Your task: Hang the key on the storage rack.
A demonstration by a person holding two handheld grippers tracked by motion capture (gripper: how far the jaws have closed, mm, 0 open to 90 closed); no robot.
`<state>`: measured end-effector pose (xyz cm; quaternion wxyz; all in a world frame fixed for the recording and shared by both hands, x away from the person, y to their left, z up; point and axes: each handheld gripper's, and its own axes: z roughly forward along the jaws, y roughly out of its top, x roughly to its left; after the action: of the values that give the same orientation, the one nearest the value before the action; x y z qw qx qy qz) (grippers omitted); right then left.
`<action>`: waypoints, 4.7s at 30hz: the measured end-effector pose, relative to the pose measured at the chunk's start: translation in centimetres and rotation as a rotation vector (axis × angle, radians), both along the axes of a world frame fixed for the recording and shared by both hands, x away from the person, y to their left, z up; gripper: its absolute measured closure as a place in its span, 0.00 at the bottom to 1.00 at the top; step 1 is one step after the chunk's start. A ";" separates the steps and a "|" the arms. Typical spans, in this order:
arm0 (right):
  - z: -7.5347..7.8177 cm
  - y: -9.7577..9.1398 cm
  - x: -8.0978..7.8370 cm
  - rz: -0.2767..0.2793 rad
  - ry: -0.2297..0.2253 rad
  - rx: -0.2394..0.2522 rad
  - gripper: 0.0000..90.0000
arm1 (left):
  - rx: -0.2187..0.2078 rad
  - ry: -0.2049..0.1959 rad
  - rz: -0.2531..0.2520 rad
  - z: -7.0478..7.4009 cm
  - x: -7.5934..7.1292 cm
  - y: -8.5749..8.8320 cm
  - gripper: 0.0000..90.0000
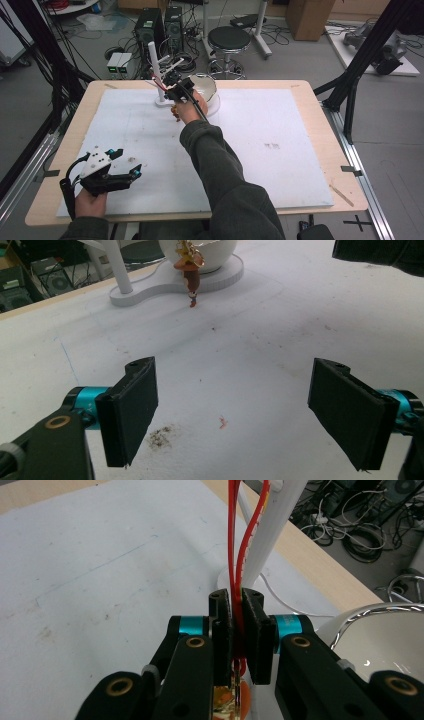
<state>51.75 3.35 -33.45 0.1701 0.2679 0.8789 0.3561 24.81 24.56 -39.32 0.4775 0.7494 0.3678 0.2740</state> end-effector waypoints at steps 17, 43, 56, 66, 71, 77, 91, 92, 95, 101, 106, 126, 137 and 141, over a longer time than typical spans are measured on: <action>0.2 -0.9 0.1 -0.002 0.054 0.086 0.81 | 0.003 -0.001 0.000 0.0 0.0 0.0 0.23; 0.4 -9.2 -1.3 0.081 0.111 0.329 0.61 | 0.016 0.001 -0.001 0.0 0.0 -0.3 0.23; 1.2 -12.2 -2.3 0.104 0.118 0.370 0.49 | 0.017 0.004 0.002 0.0 0.0 -0.3 0.23; 1.0 -14.5 -3.5 0.091 0.119 0.414 0.43 | 0.012 0.007 0.004 -0.1 0.0 -0.4 0.23; 0.6 -15.7 -4.0 0.092 0.112 0.412 0.41 | 0.015 0.009 0.003 -0.1 0.0 -0.4 0.23; -0.2 -17.1 -4.6 0.082 0.113 0.411 0.37 | 0.010 0.012 0.008 -0.2 0.1 -0.3 0.23; -1.1 -20.4 -6.0 0.047 0.094 0.420 0.31 | 0.015 0.022 0.011 -0.3 0.2 -0.5 0.23; -1.1 -20.7 -6.1 0.046 0.089 0.418 0.31 | 0.016 0.021 0.009 -0.3 0.2 -0.5 0.23; -1.4 -21.3 -6.3 0.038 0.088 0.422 0.28 | 0.018 0.022 0.013 -0.3 0.2 -0.5 0.23; -1.6 -22.3 -6.8 0.024 0.082 0.423 0.25 | 0.015 0.024 0.022 -0.3 0.3 -0.3 0.23; -1.9 -23.0 -7.3 0.015 0.076 0.414 0.23 | 0.018 0.025 0.024 -0.3 0.3 -0.3 0.23; -3.0 -25.1 -9.2 -0.004 0.066 0.401 0.18 | 0.018 0.029 0.025 -0.3 0.3 -0.3 0.23; -3.8 -26.1 -9.9 -0.018 0.076 0.386 0.14 | 0.013 0.033 0.027 -0.4 0.3 -0.4 0.23; -3.5 -26.4 -10.3 -0.015 0.062 0.388 0.14 | 0.008 0.033 0.030 -0.4 0.3 -0.3 0.23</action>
<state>41.40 -23.04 -36.96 0.0907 0.3131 0.7965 0.5092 25.12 24.22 -39.76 0.4643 0.7501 0.3856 0.2703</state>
